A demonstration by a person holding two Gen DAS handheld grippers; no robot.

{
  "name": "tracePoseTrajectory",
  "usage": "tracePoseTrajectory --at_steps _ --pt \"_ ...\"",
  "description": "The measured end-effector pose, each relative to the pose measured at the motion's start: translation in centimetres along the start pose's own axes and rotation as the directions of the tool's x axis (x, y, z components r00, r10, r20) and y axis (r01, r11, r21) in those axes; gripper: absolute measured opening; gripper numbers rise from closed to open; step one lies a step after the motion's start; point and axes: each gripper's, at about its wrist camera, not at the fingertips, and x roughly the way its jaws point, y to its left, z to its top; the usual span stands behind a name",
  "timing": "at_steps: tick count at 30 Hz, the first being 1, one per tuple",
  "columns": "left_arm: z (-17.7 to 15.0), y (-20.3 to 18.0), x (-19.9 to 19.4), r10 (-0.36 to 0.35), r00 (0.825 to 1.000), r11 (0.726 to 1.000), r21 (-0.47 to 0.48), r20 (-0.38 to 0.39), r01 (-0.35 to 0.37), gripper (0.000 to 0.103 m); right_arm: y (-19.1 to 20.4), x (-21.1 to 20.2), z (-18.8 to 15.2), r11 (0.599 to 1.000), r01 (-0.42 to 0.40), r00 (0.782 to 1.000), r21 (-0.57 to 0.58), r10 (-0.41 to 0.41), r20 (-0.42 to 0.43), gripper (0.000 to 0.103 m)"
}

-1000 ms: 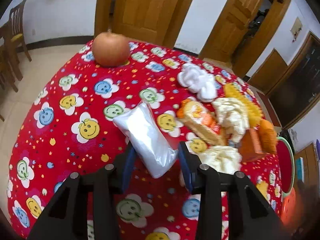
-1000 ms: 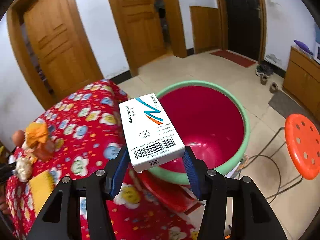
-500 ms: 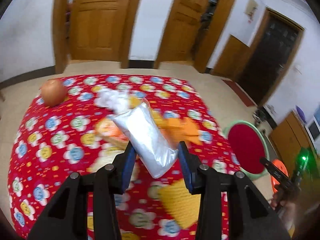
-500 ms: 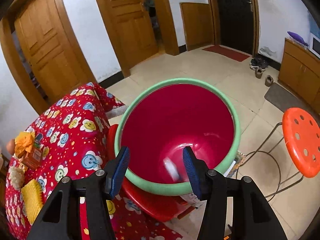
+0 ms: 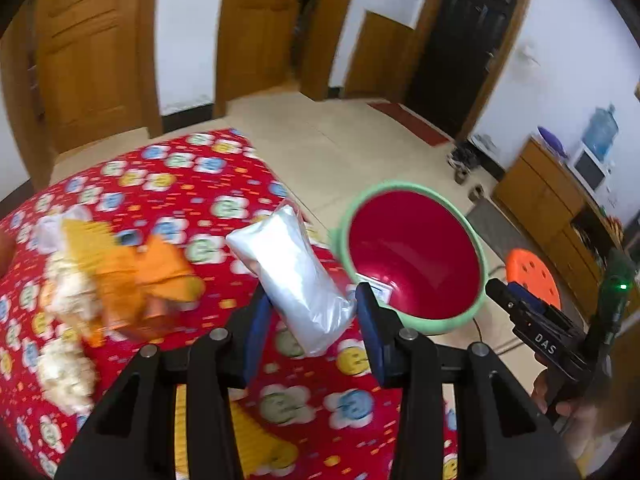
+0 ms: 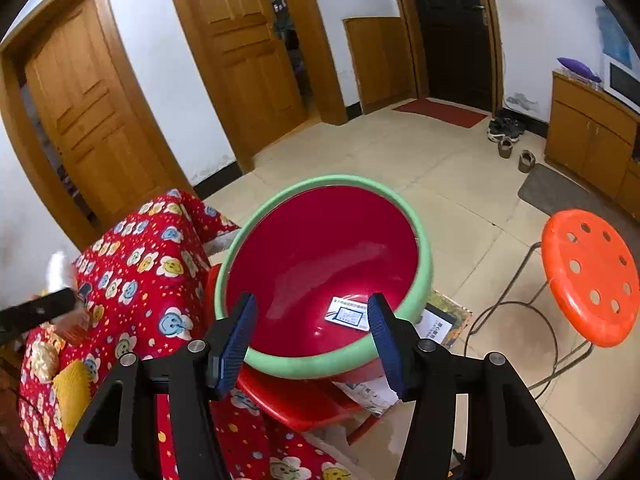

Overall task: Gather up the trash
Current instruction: 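Carry the white plastic bag over the bucket with the left gripper and release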

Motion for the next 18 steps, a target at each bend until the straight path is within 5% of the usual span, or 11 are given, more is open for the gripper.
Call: tracePoseTrajectory --at_steps 15,18 --pt "0.9 -8.6 9.8 -0.061 0.987 0.990 0.118 -0.147 0.078 0.043 -4.3 -1.0 -0.6 0.995 0.019 1.000 0.101 -0.021 0.016 0.060" --pt "1.2 -9.4 10.3 -0.064 0.986 0.988 0.127 -0.152 0.084 0.051 -4.7 -0.9 -0.7 0.993 0.023 1.000 0.114 -0.024 0.014 0.060"
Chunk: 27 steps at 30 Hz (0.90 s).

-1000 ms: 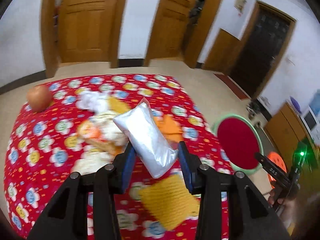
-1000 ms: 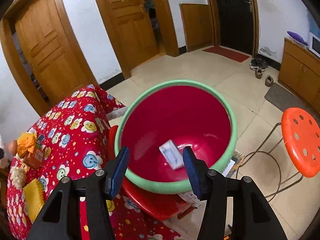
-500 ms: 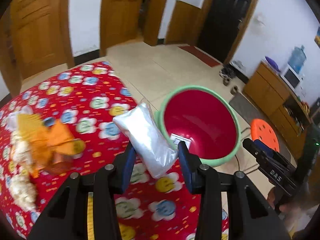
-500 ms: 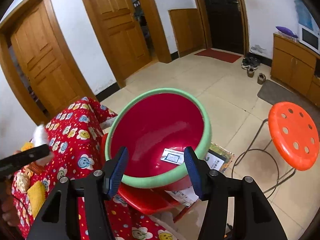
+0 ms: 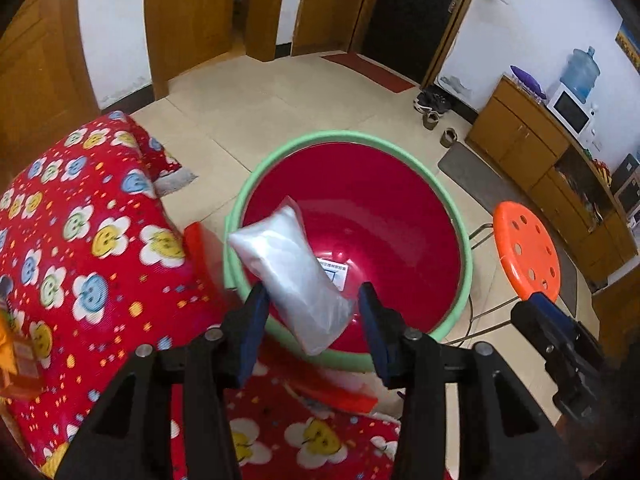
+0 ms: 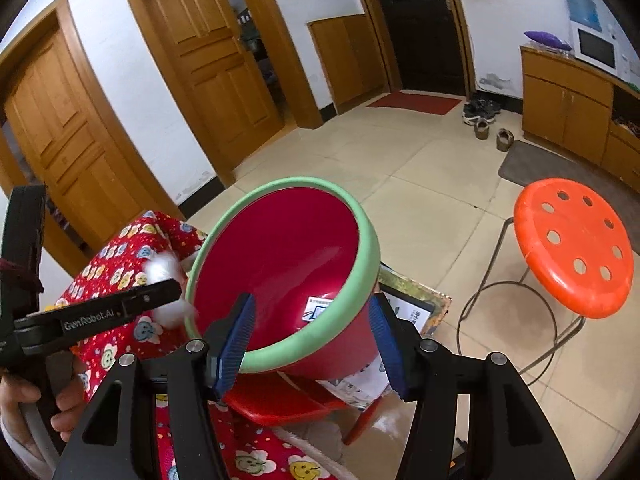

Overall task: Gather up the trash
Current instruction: 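Carry the white plastic bag over the bucket with the left gripper and release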

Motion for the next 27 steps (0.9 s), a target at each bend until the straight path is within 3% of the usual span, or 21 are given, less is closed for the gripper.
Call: tracePoseTrajectory --at_steps 2,5,10,12,27 --pt "0.3 -0.3 -0.2 0.005 1.000 1.000 0.003 0.014 -0.005 0.064 -0.2 0.0 -0.1 1.000 0.001 1.000 0.006 -0.001 -0.001 0.060" --pt "0.7 -0.6 -0.6 0.022 0.999 1.000 0.008 0.032 -0.023 0.068 -0.2 0.0 -0.1 1.000 -0.001 1.000 0.012 0.001 -0.003 0.060" --pt "0.4 -0.1 -1.8 0.026 0.999 1.000 -0.009 0.048 -0.025 0.068 0.0 -0.2 -0.1 1.000 -0.004 1.000 0.008 0.004 -0.002 0.060" --pt "0.2 0.2 -2.4 0.031 0.998 0.999 -0.020 0.056 -0.030 0.069 0.2 -0.3 -0.1 1.000 -0.005 1.000 0.007 0.005 -0.002 0.071" --pt "-2.7 4.1 -7.7 0.095 0.991 0.989 -0.123 0.097 -0.083 0.069 3.4 -2.0 -0.6 0.998 -0.054 0.999 -0.038 0.054 0.004 0.072"
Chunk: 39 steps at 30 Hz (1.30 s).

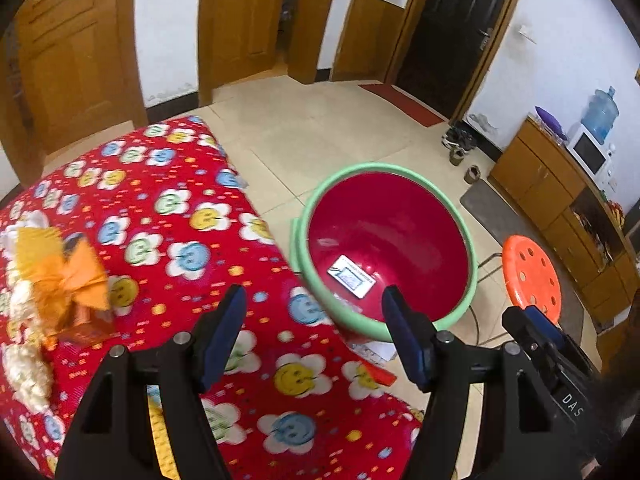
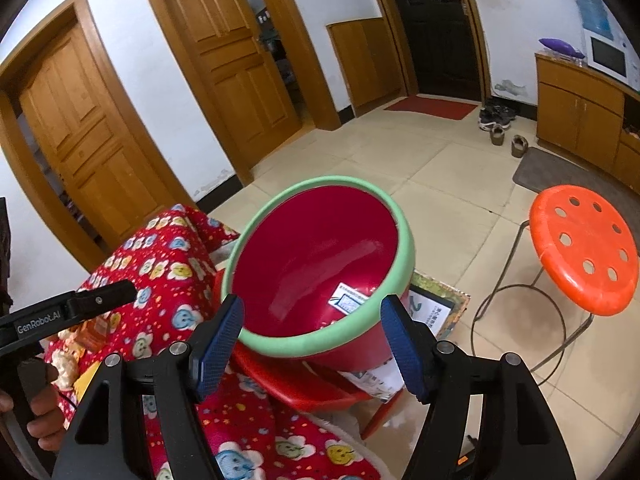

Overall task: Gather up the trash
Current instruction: 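Carry the white plastic bag over the bucket with the left gripper and release, then grasp the crumpled white tissue with the left gripper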

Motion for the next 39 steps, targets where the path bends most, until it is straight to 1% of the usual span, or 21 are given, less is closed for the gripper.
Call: tracePoseTrajectory --at_steps 6,10,18,21,24,29,35,39 --pt "-0.7 2.5 -2.4 0.048 0.999 0.998 -0.037 0.025 -0.047 0.070 1.6 -0.4 -0.4 0.999 -0.020 1.000 -0.025 0.020 -0.004 0.072" --pt "-1.8 4.4 -3.7 0.094 0.995 0.993 -0.069 0.033 -0.092 0.070 2.7 -0.5 -0.8 0.998 -0.040 0.999 -0.046 0.039 -0.017 0.072" --pt "-3.8 9.3 -6.3 0.177 0.983 0.973 -0.157 0.046 -0.167 0.070 5.8 -0.3 -1.8 0.992 -0.082 0.996 -0.097 0.078 -0.051 0.073" --pt "-4.6 11.6 -7.4 0.214 0.975 0.958 -0.205 0.054 -0.199 0.070 6.7 -0.3 -2.2 0.989 -0.093 0.994 -0.118 0.086 -0.062 0.073" --pt "-5.1 13.4 -7.9 0.245 0.968 0.944 -0.238 0.048 -0.227 0.072 7.6 -0.4 -2.5 0.986 -0.102 0.993 -0.134 0.093 -0.070 0.073" --pt "-6.3 17.0 -8.5 0.317 0.948 0.908 -0.298 0.030 -0.294 0.073 8.7 -0.2 -3.0 0.983 -0.110 0.991 -0.150 0.098 -0.086 0.073" --pt "-7.5 20.1 -8.0 0.358 0.934 0.877 -0.340 -0.011 -0.340 0.073 10.0 0.1 -3.6 0.978 -0.116 0.990 -0.176 0.098 -0.105 0.073" --pt "-8.1 21.4 -7.1 0.367 0.929 0.865 -0.352 -0.042 -0.357 0.073 10.7 0.4 -3.8 0.975 -0.119 0.988 -0.188 0.099 -0.115 0.073"
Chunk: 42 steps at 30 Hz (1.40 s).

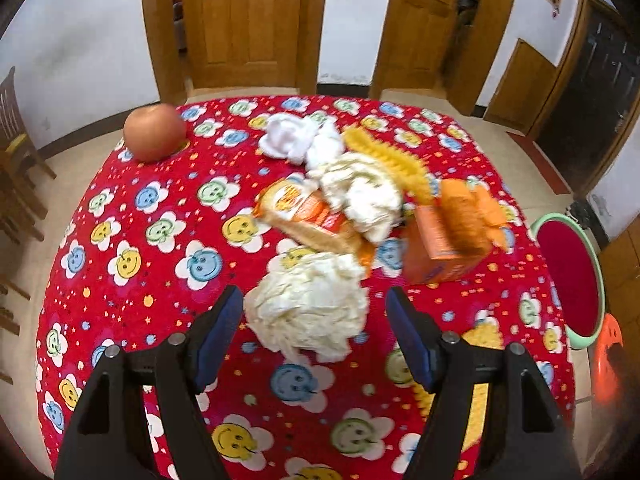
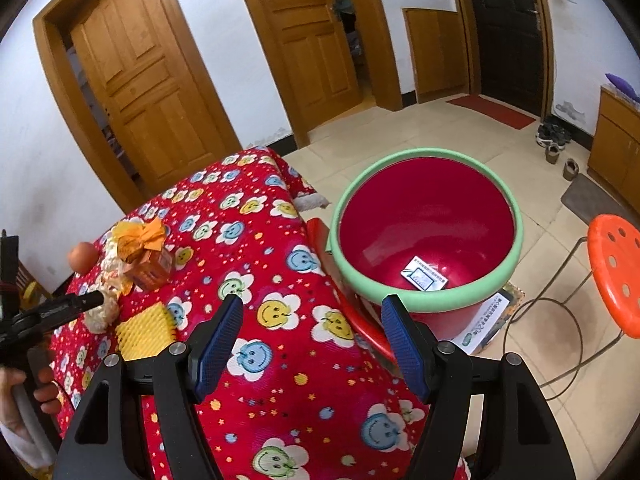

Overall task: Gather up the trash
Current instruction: 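Grasp the crumpled white tissue with the left gripper, then grasp the yellow foam net with the right gripper and lift it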

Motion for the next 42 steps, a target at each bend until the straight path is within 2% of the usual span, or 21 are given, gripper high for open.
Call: tracePoseTrajectory --at_steps 4,7,13,15,17,18,23,35,42 --pt "-0.3 0.6 1.4 0.013 1.000 1.000 -0.014 -0.026 -0.013 0.074 0.5 0.2 -0.1 1.000 -0.002 1.000 -0.012 0.002 -0.009 0.073" --pt "-0.5 0.9 2.1 0.000 0.999 1.000 -0.028 -0.038 -0.001 0.078 0.8 0.5 -0.2 1.000 -0.007 1.000 -0.022 0.006 -0.019 0.073" --pt "-0.6 0.7 2.7 -0.042 0.998 0.999 -0.036 -0.038 0.040 0.078 1.5 1.2 -0.4 0.999 -0.017 0.999 -0.034 0.016 -0.036 0.073" --pt "-0.7 0.5 2.9 -0.049 0.998 0.998 -0.033 -0.042 0.048 0.076 1.8 1.3 -0.6 0.999 -0.020 0.999 -0.041 0.018 -0.044 0.073" --pt "-1.0 0.3 3.1 -0.058 0.997 0.998 -0.027 -0.043 0.056 0.066 2.1 1.5 -0.7 0.999 -0.024 0.998 -0.046 0.022 -0.052 0.073" --pt "-1.0 0.3 3.1 -0.062 0.997 0.998 -0.027 -0.043 0.061 0.065 2.2 1.6 -0.8 0.998 -0.027 0.998 -0.048 0.024 -0.056 0.073" --pt "-1.3 0.2 2.2 -0.079 0.997 0.997 -0.024 -0.018 0.078 0.060 2.8 1.7 -1.0 0.998 -0.035 0.998 -0.059 0.031 -0.062 0.073" --pt "-1.9 2.1 -1.8 -0.075 0.996 0.996 -0.041 0.051 0.077 0.059 5.4 2.4 -1.9 0.992 -0.080 0.993 -0.101 0.071 -0.097 0.073" --pt "-2.4 3.7 -2.3 -0.061 0.997 0.996 -0.060 0.055 0.064 0.059 7.6 3.5 -2.7 0.984 -0.118 0.985 -0.132 0.100 -0.139 0.073"
